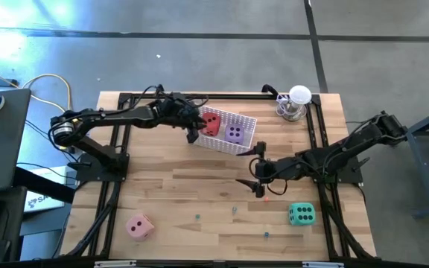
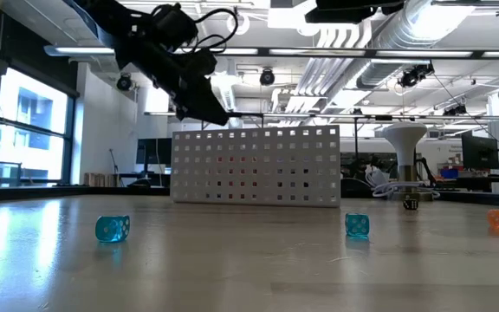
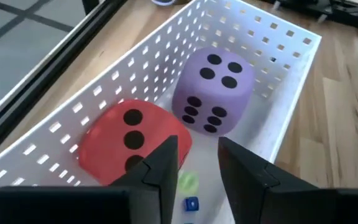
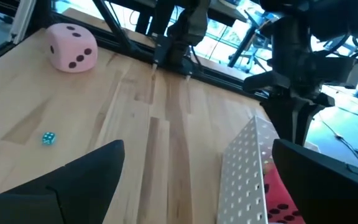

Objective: Pick & Place Dice
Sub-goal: Put the big light green die into the white bin

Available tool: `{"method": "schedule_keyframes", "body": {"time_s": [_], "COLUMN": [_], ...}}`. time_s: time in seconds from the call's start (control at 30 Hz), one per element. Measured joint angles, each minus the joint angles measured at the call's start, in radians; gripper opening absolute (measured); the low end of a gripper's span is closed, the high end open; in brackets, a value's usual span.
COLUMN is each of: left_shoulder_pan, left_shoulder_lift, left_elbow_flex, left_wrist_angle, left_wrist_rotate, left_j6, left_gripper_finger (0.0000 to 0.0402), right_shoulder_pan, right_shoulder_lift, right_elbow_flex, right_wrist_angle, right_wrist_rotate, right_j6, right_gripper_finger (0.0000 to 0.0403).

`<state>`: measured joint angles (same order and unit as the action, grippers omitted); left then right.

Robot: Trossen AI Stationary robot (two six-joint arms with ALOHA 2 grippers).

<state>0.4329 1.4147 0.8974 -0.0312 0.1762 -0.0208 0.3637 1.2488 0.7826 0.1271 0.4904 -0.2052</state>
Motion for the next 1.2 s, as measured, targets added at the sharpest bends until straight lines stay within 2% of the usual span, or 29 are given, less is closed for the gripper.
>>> {"method": "schedule_keyframes", "body": {"time_s": [0.13, 0.3, 0.43, 0.53, 0.73, 0.87, 1.07, 1.2], "left_shoulder_pan": [-0.022, -0.055, -0.104, -0.152, -0.283, -0.377, -0.498, -0.563], "left_shoulder_lift": [0.000, 0.000, 0.000, -0.003, -0.050, -0.091, -0.113, -0.111], "left_elbow_flex": [0.000, 0.000, 0.000, 0.000, 0.000, 0.000, 0.000, -0.001], "left_wrist_angle": [0.004, 0.027, 0.029, 0.007, -0.080, -0.137, -0.198, -0.198], "left_wrist_rotate": [-0.031, -0.127, -0.312, -0.389, -0.393, -0.392, -0.362, -0.361], "left_j6": [0.002, 0.003, 0.022, 0.059, 0.127, 0.097, 0.003, 0.001], "left_gripper_finger": [0.0134, 0.0160, 0.0173, 0.0175, 0.0175, 0.0175, 0.0175, 0.0175], "right_shoulder_pan": [0.000, 0.010, 0.010, 0.010, 0.011, 0.035, 0.066, 0.084], "right_shoulder_lift": [0.000, 0.000, 0.000, 0.001, 0.001, 0.001, 0.001, 0.001], "right_elbow_flex": [0.000, 0.000, 0.000, 0.000, 0.000, 0.000, 0.000, 0.000], "right_wrist_angle": [-0.012, -0.016, -0.047, -0.067, -0.071, -0.082, -0.093, -0.092], "right_wrist_rotate": [0.000, 0.000, -0.021, -0.026, -0.026, -0.029, -0.141, -0.178], "right_j6": [0.026, 0.053, 0.118, 0.166, 0.322, 0.414, 0.448, 0.448], "right_gripper_finger": [0.0400, 0.0400, 0.0400, 0.0400, 0.0400, 0.0400, 0.0400, 0.0400]}}
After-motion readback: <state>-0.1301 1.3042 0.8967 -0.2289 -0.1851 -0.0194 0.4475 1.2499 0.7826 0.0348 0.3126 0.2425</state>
